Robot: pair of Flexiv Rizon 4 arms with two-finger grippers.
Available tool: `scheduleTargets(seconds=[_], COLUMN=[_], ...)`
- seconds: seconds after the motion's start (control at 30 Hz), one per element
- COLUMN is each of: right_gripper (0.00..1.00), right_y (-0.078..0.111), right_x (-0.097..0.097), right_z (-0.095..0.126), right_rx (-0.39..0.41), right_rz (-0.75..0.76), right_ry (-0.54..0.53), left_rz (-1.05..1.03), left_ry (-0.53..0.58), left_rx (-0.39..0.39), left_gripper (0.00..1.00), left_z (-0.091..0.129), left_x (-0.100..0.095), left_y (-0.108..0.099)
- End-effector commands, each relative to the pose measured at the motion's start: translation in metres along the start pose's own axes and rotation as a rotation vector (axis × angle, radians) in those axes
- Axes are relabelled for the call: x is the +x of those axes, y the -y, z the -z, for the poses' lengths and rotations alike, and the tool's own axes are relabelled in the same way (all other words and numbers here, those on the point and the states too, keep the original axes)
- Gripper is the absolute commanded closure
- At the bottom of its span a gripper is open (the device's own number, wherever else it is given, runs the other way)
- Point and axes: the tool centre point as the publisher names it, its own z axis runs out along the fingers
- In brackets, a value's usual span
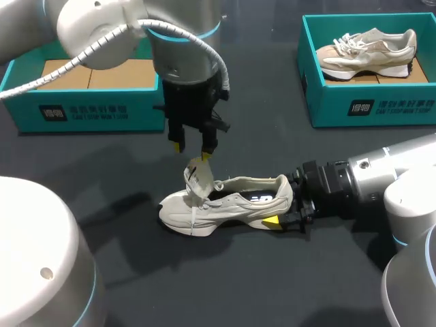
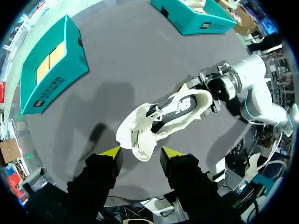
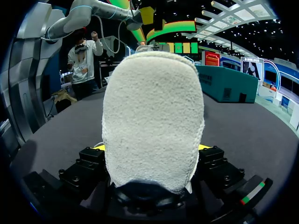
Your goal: Take the shoe out of the shoebox, open the shoe tongue, remove and reinsert the insole, then place the shoe into the shoebox
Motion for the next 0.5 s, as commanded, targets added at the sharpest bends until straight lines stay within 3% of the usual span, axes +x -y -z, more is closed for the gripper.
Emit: scheduleTargets(seconds=[0.03,0.4,0.5], right_gripper=[1.00,1.00,1.00], right_y=[0.001,0.001,0.001], right_x=[0.000,0.000,0.000], right_z=[-0.001,-0.001,-0.001], right_rx=[0.002,0.002,0.002], right_rz=[0.000,0.000,0.000], right_ry=[0.001,0.001,0.001], left_rz=[-0.243,-0.840,-0.960], left_ry=[-0.040,-0.103,-0.111], left_rx=[0.009,-0.008,-0.003], left_gripper=[0.50,0.58,0.75], left_z=[0.009,0.020,0.020], left_x=[0.003,0.035,0.043], left_y=[0.005,0.024,0.028])
